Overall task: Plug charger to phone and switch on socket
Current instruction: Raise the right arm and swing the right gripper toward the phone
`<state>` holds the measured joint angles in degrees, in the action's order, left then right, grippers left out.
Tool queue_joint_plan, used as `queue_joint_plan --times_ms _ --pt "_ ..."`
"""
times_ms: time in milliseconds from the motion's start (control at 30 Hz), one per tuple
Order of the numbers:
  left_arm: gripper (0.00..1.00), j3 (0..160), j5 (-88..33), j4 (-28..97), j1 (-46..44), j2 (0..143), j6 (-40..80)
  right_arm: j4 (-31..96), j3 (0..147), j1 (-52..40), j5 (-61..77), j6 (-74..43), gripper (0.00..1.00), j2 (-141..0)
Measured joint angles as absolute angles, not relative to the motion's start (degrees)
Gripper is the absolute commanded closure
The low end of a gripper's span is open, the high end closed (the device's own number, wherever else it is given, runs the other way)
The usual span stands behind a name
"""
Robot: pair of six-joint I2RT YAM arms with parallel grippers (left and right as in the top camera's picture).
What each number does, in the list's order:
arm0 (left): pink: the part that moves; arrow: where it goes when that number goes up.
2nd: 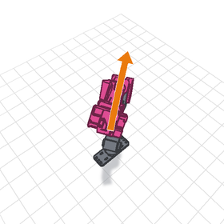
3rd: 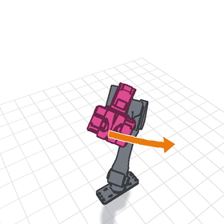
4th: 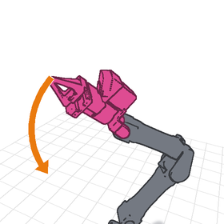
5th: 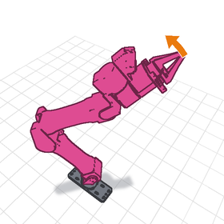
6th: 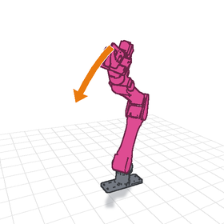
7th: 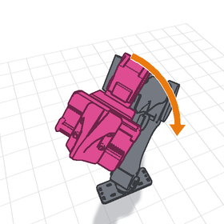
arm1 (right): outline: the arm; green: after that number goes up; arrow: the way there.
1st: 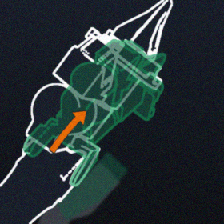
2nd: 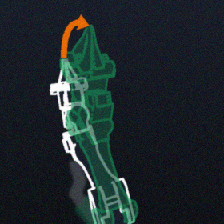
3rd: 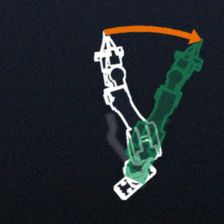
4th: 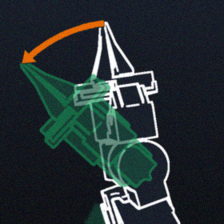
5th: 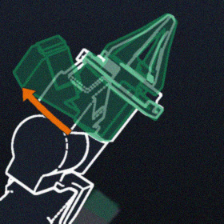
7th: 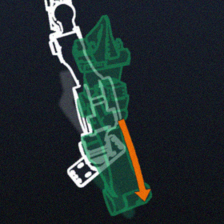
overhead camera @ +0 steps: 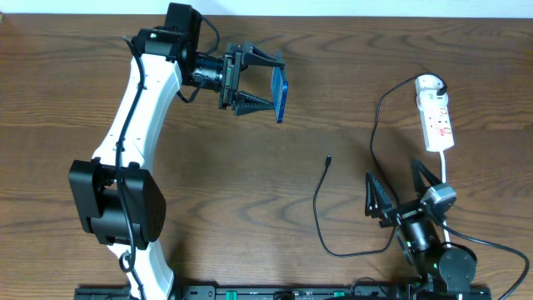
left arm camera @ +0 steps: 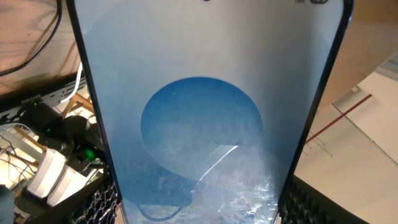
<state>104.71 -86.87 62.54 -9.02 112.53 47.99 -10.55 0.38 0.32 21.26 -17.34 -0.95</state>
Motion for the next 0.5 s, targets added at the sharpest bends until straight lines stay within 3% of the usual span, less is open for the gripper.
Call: queue_joint_plan --times_ms 133,267,367,500 --pt "0.39 104.7 -86.9 62.5 -9.0 112.5 48.0 -23.2 0.4 0.3 25.6 -24.1 0.01 -1.0" --pt "0.39 104.7 -86.9 62.6 -9.0 112.5 48.0 -24.6 0.8 0.3 26.9 -25.7 0.01 -1.0" --pt "0.39 104.7 -86.9 62.6 -9.0 112.5 48.0 -19.4 3.2 0.3 27.3 -24.0 0.01 -1.1" --pt "0.39 104.7 -86.9 62.6 -9.0 112.5 48.0 -2.0 10.6 0.3 25.1 -15.8 0.01 -4.1"
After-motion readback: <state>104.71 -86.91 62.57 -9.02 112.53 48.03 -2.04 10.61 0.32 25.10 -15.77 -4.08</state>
